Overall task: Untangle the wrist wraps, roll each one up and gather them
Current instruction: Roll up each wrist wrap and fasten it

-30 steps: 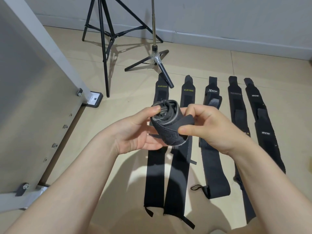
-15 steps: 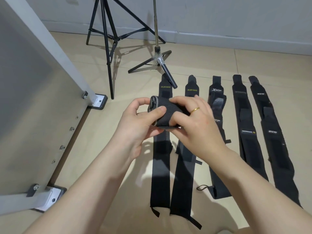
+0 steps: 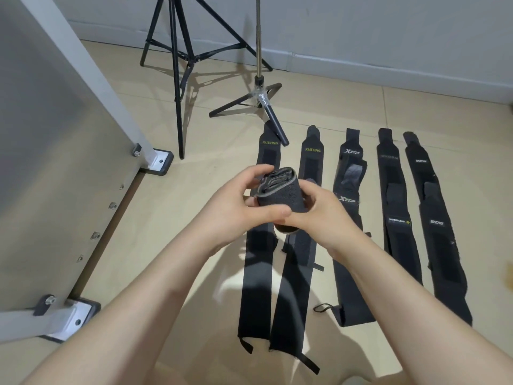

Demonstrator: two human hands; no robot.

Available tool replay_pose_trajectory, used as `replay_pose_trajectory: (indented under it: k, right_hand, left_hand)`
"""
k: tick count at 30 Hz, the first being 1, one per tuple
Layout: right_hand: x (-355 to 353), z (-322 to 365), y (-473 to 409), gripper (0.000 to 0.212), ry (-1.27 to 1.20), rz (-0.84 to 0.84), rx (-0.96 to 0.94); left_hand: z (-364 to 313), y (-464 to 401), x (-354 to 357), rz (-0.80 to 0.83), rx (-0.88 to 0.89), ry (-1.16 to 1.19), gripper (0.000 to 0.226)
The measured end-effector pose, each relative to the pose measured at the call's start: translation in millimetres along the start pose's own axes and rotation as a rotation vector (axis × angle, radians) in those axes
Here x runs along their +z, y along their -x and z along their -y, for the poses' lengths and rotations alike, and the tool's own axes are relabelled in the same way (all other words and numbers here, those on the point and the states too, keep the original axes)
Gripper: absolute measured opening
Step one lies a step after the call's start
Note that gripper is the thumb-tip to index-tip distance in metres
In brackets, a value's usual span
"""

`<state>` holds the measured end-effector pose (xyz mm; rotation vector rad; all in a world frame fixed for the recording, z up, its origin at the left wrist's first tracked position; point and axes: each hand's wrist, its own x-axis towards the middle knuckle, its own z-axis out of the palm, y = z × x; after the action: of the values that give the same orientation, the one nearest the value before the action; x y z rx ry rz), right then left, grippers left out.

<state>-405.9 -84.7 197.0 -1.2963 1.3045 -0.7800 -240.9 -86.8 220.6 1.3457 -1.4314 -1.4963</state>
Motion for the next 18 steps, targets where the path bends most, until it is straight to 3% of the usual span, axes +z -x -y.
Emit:
replay_pose_trajectory:
  k: [2,6,9,12,15,18]
  right_hand:
    - [0.8,-0.8,-2.0,0.039,-0.106,-0.014,0.034]
    - [12.0,0.1,-8.7,0.029,-0.256,-0.056,0.083]
    - [28.3,-5.1,-18.6,0.033,-0.414,-0.080,0.225]
    - [51.6,-16.2,-32.8,0.018,-0.550,-0.093,0.390]
    - [81.0,-34.0,-39.7,0.011,-0.465,-0.033,0.474]
    - [114.5,-57.6,-49.3,0.006,-0.438,0.003,0.544]
  left_hand:
    - [5.0,-5.9,0.6,-0.052,-0.056,0.032,0.064]
    - [15.7,-19.0,-2.3,-0.177,-0.117,0.088,0.040]
    - [24.9,-26.3,-16.6,-0.168,-0.174,0.142,0.040]
    - [47.4,-27.3,-34.6,-0.067,-0.311,0.153,0.039]
    - [89.8,-17.7,-40.6,-0.043,-0.362,0.184,0.037]
    - [131.7,-14.2,-50.8,-0.183,-0.403,0.269,0.032]
